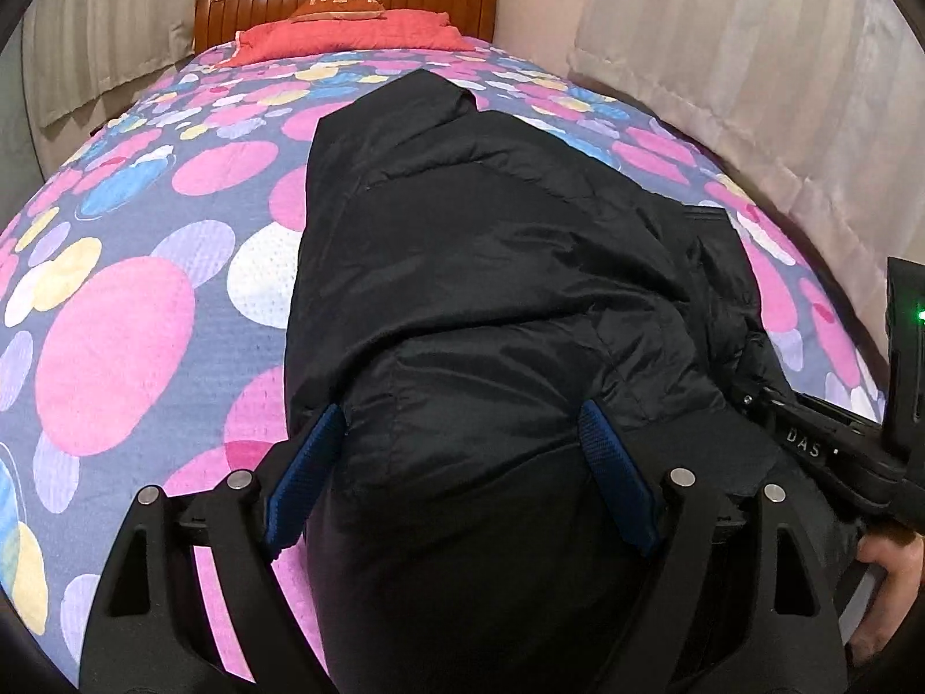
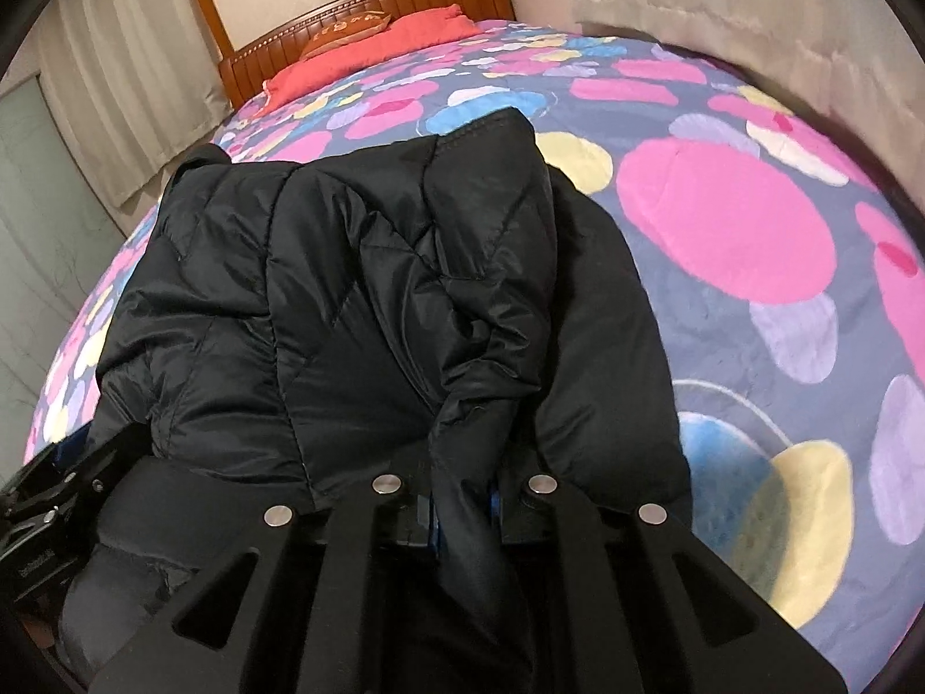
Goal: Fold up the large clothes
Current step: 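Grasp the black jacket fold with both grippers and press it flat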
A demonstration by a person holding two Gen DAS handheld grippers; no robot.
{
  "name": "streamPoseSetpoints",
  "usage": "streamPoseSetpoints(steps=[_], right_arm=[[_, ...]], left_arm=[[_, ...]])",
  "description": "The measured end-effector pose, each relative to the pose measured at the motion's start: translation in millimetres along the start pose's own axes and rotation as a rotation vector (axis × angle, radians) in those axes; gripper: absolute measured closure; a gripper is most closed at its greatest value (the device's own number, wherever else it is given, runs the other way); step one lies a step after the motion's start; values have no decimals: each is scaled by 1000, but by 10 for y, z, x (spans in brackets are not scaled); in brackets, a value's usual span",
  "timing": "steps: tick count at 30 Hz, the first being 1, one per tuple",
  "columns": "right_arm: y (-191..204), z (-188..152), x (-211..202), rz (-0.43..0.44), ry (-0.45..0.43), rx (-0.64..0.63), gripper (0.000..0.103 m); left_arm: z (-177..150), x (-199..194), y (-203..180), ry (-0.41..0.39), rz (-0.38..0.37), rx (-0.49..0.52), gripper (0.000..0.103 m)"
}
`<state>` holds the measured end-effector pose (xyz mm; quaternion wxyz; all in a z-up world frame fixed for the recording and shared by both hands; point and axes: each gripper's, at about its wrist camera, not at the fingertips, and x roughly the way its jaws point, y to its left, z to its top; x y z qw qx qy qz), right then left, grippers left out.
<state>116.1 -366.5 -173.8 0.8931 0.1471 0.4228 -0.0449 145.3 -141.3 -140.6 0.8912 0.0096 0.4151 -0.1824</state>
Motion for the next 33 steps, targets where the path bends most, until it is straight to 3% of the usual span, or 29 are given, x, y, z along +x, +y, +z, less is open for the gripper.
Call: streamPoseSetpoints(steps=[6,11,13,18,22,24,26,33], right_arm=[[16,8,-67,-3,-16,24,91],[23,63,-235,-32,2,22,75],[52,83,-373,-69,3,19,70],[240,233,-807,-206,-57,-35,70],[507,452,-1013,-143,-122,-59,70],[603,580,-970,-111,-140,-62,69],[695,715,-808,-76,-149,-69,69],[568,714,-208,-152,-49,-51,69]], left_arm=[[-9,-64,15,-30,-3,-4,20],[-5,-234,78,-34,-26,-37,21],[7,-319,118,-32,-28,-54,21],[158,-613,216,-89,-15,-89,21],[394,-720,284,-116,6,-135,21],[512,-683,277,-114,28,-162,21],[590,-620,257,-109,4,-192,21],[558,-141,150,-19,12,-207,21]])
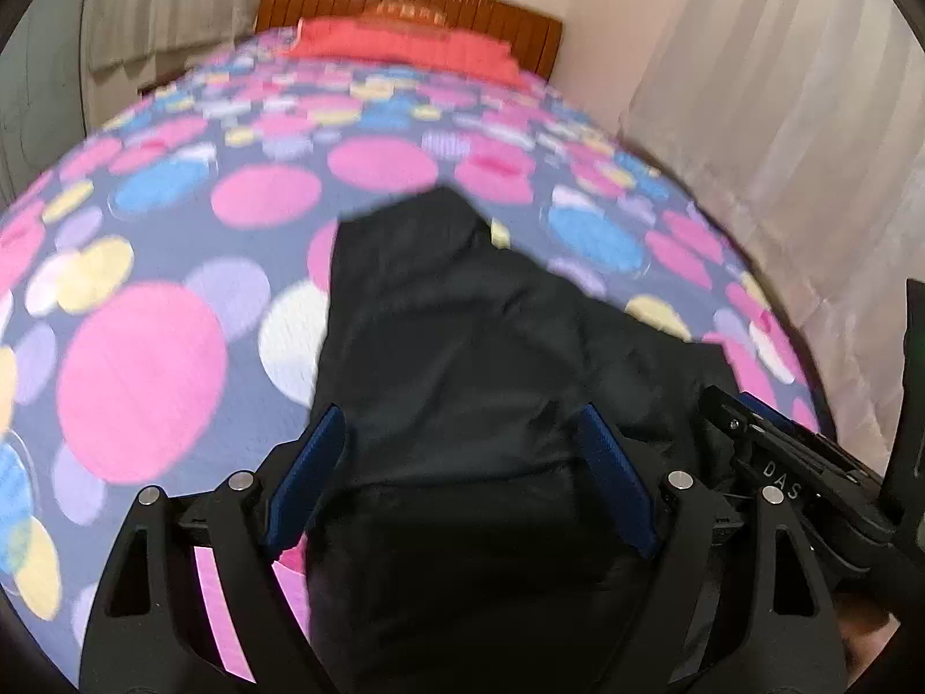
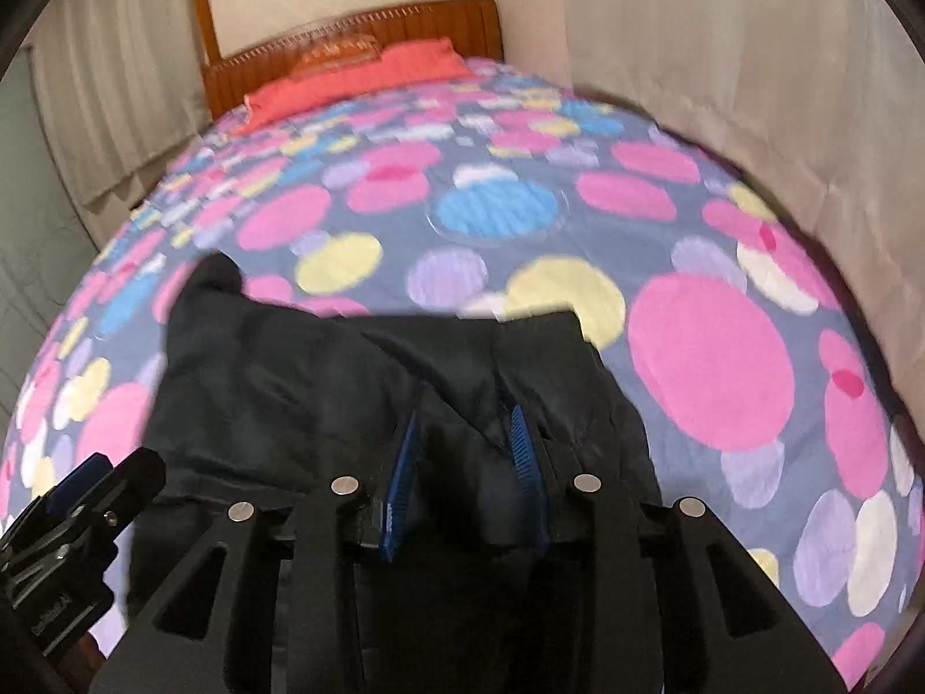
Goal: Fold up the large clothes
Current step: 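Grasp the black jacket fold with both grippers and press it flat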
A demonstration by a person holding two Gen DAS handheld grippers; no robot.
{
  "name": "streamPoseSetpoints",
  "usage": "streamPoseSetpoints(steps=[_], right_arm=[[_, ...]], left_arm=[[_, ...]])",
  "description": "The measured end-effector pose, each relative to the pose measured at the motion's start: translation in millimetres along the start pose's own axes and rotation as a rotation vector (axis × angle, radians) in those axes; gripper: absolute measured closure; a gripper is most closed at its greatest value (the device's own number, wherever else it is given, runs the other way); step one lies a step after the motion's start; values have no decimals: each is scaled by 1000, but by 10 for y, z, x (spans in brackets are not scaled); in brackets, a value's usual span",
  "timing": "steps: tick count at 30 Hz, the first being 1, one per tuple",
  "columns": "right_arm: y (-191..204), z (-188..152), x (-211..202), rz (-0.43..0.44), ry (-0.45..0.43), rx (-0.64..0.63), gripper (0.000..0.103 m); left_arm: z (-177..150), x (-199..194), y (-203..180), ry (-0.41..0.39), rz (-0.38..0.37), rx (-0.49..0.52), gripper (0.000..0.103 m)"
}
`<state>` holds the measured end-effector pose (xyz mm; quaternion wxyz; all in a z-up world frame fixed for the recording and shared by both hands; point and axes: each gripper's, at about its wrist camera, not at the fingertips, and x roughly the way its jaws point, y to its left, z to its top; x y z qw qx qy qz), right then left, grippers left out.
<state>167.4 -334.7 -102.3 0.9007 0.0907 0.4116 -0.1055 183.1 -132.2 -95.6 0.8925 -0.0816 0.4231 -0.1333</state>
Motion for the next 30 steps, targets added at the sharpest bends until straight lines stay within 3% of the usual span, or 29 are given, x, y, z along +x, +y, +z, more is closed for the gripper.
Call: streamPoseSetpoints(steps=[2,11,30], right_arm=[[-83,-98,122,-3,18,9,69],[-171,-299,446,25,17,26,67],[-186,-446,624,26,-35,33,66]], left_arm=[[-44,122,13,32,0,-7,21],[-174,360,-18,5,39,51,13],[-271,618,-67,-22,102,112,12]])
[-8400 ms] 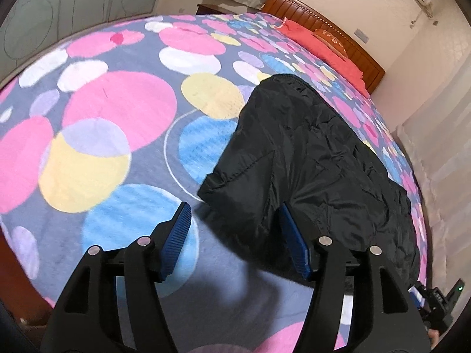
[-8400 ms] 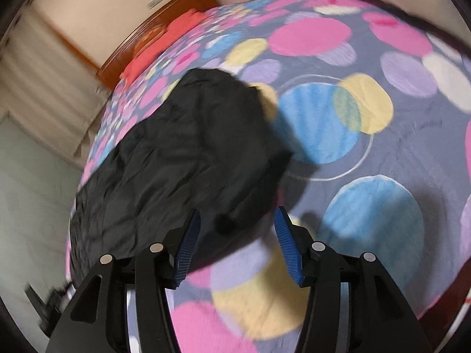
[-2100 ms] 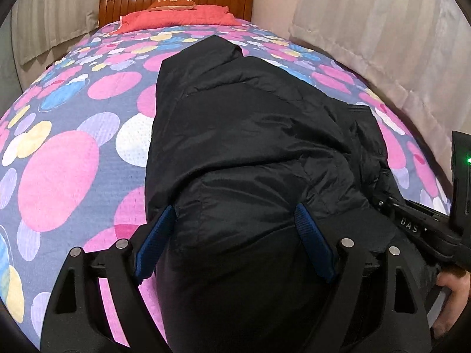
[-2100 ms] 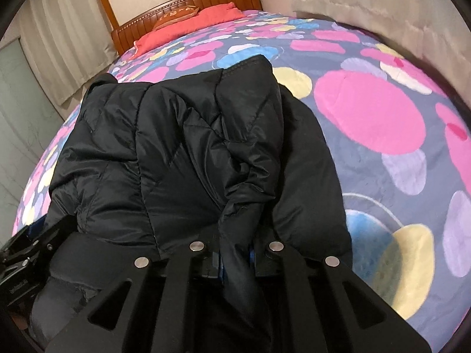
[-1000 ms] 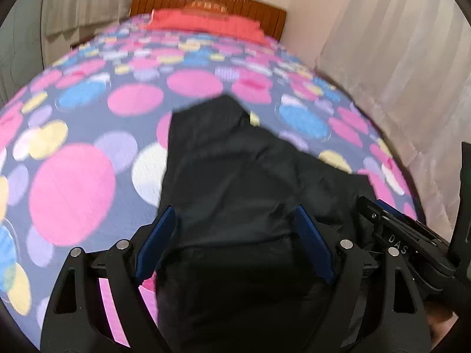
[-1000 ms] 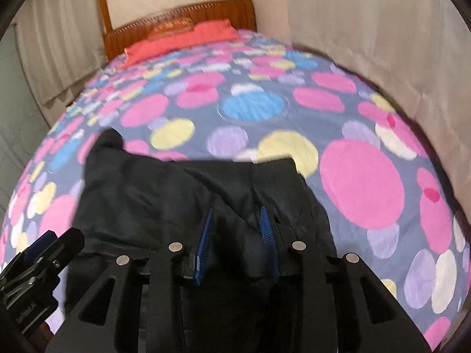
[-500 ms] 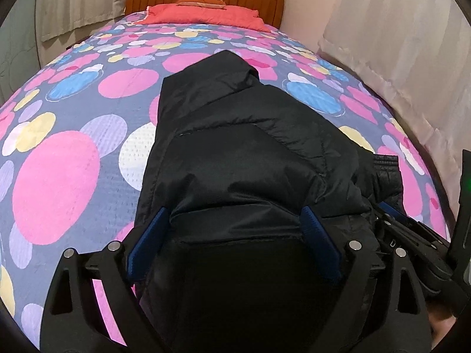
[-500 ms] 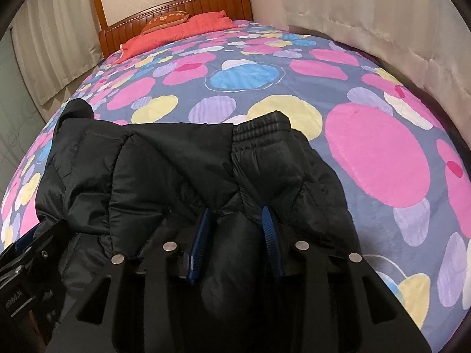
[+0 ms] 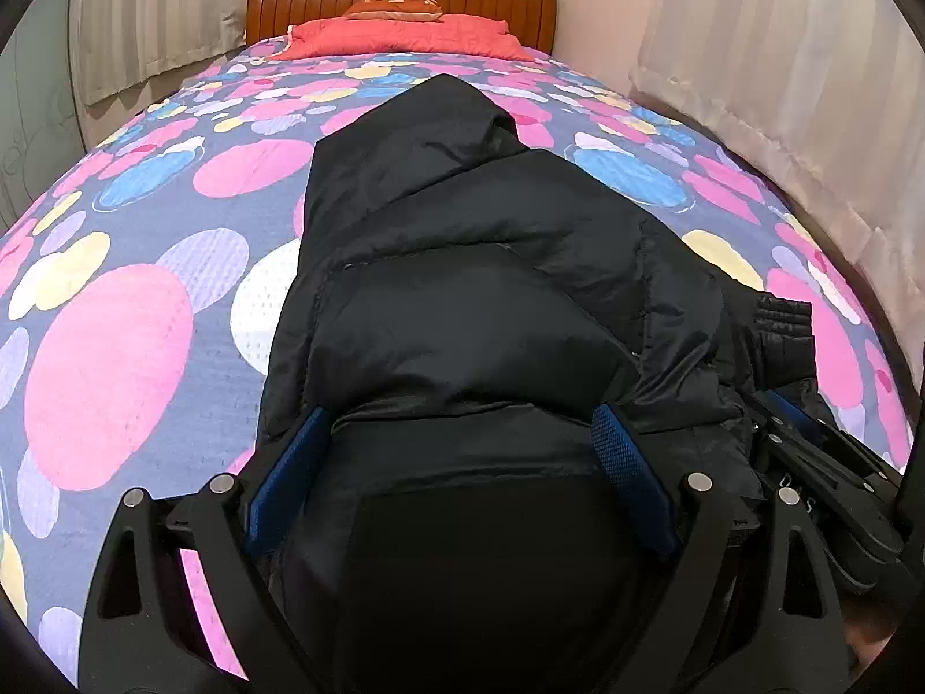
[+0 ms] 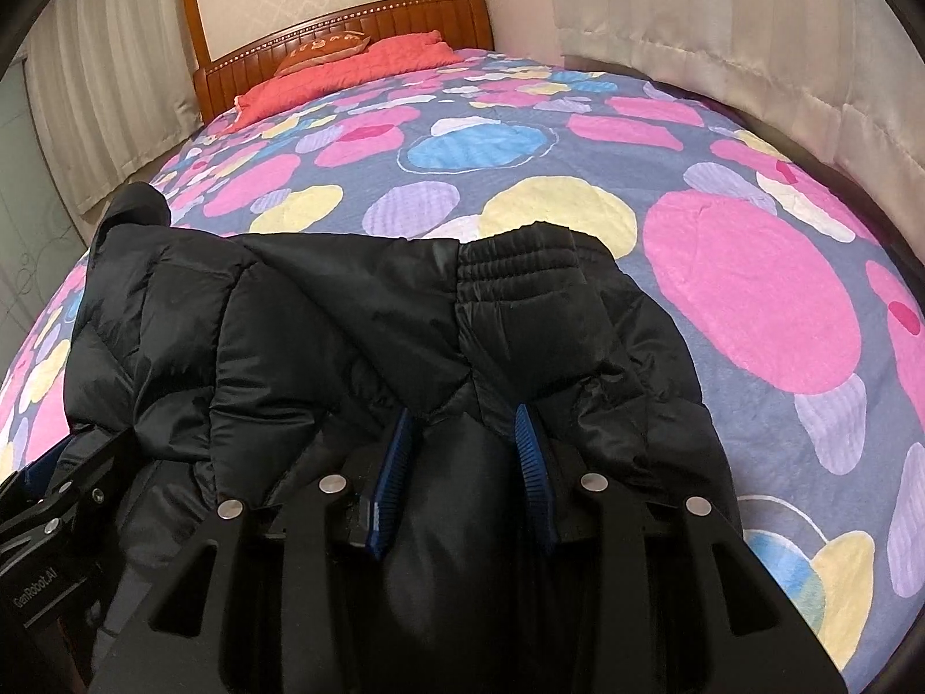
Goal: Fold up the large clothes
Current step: 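Grasp the black jacket fold with both grippers and press it flat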
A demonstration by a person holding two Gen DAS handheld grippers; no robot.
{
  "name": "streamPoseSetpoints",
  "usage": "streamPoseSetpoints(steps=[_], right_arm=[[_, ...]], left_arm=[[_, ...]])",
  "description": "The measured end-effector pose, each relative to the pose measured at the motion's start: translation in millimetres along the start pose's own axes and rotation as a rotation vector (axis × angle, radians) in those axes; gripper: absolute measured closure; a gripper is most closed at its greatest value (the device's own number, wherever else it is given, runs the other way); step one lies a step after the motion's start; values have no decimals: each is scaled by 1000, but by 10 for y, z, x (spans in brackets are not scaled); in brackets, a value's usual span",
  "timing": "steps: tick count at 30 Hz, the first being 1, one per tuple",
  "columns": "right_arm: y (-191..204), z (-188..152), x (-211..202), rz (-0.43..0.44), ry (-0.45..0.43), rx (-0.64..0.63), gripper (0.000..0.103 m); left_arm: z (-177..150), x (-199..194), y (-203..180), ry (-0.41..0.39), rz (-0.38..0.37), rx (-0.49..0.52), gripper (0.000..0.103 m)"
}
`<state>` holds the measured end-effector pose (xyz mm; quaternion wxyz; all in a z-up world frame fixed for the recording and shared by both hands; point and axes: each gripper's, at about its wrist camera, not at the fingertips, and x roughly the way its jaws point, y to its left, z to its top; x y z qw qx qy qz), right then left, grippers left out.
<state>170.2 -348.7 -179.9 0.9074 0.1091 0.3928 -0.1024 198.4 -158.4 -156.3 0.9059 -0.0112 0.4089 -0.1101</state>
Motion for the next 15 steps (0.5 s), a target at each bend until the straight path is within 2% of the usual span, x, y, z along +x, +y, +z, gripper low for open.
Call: streamPoseSetpoints(steps=[15], right_arm=[[38,5,7,-31,-12,-7,66]], left_arm=[[2,44,0,9,11,3,11]])
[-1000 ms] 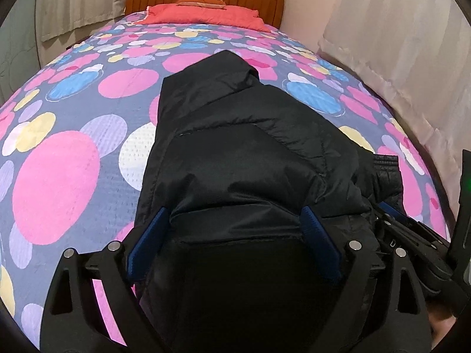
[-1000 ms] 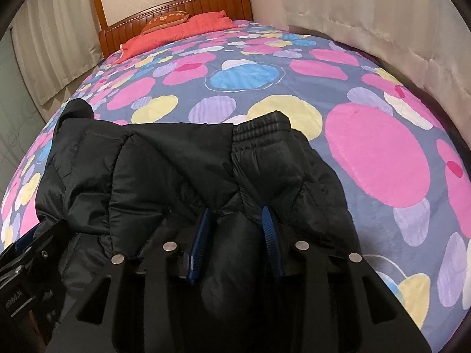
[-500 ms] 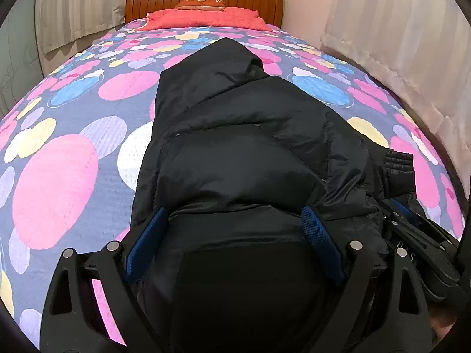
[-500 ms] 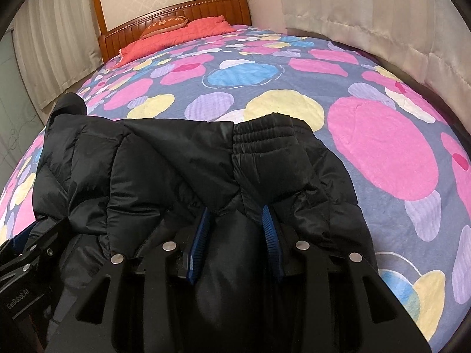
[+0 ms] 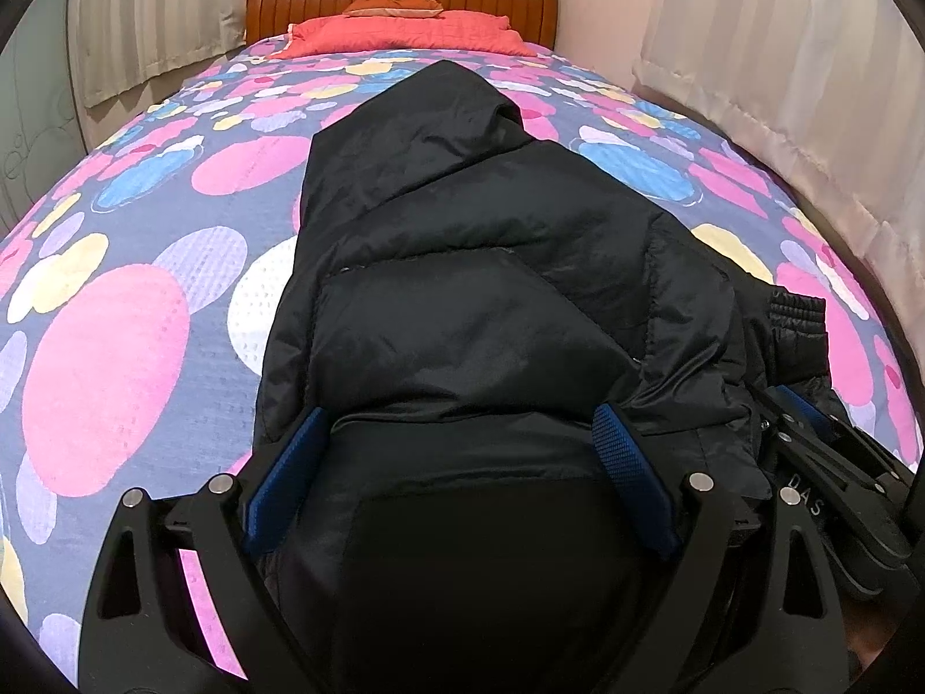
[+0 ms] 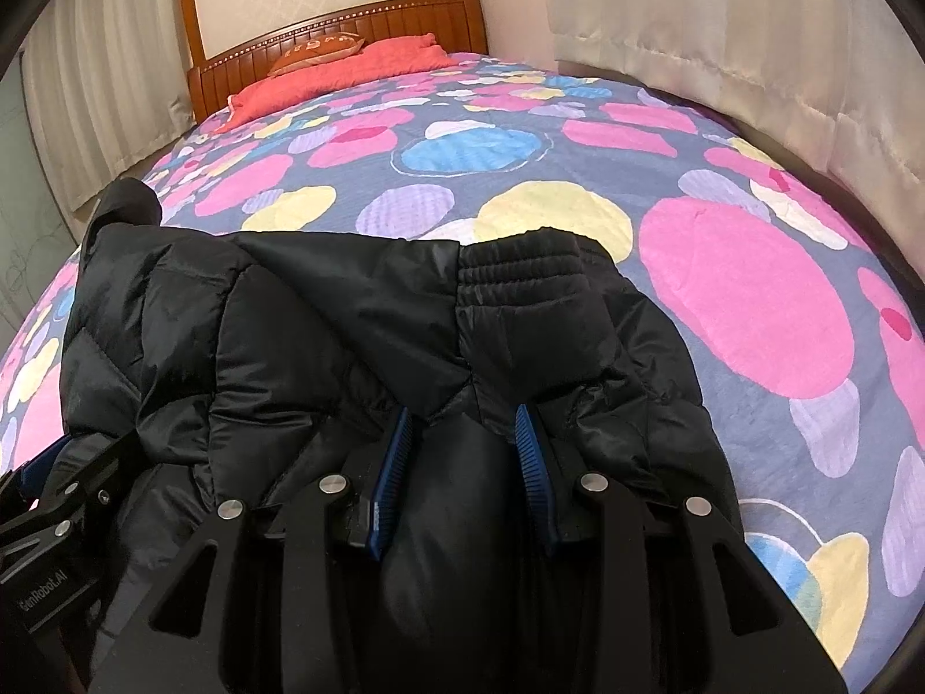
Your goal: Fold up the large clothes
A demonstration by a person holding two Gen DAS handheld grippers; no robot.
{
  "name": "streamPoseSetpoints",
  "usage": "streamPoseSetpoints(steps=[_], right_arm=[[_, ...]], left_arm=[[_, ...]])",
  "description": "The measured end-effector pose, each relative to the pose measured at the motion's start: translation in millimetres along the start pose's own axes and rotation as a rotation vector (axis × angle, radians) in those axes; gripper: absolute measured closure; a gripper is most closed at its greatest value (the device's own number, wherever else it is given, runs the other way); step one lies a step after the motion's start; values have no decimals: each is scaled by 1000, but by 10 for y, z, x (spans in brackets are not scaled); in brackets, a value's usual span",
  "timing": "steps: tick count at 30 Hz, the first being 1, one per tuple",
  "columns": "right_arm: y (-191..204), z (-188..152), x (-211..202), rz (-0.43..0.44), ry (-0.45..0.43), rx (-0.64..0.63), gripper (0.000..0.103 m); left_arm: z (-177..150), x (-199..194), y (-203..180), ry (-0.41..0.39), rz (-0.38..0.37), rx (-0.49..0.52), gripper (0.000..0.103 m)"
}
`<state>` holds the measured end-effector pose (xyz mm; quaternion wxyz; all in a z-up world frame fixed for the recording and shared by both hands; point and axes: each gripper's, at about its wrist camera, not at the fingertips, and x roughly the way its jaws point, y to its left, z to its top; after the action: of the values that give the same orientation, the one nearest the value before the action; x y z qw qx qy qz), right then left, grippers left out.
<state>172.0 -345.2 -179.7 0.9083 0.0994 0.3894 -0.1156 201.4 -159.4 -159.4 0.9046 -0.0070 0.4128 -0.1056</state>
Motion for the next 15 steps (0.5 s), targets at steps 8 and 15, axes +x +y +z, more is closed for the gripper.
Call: streamPoseSetpoints(steps=[8,15], right_arm=[[-24,40,-63,10,7,5,62],[-60,126,-303,8,-24,28,51]], left_arm=[[48,-113,9,6,11,-8,11],[130,-271,84,30,4,-52,11]])
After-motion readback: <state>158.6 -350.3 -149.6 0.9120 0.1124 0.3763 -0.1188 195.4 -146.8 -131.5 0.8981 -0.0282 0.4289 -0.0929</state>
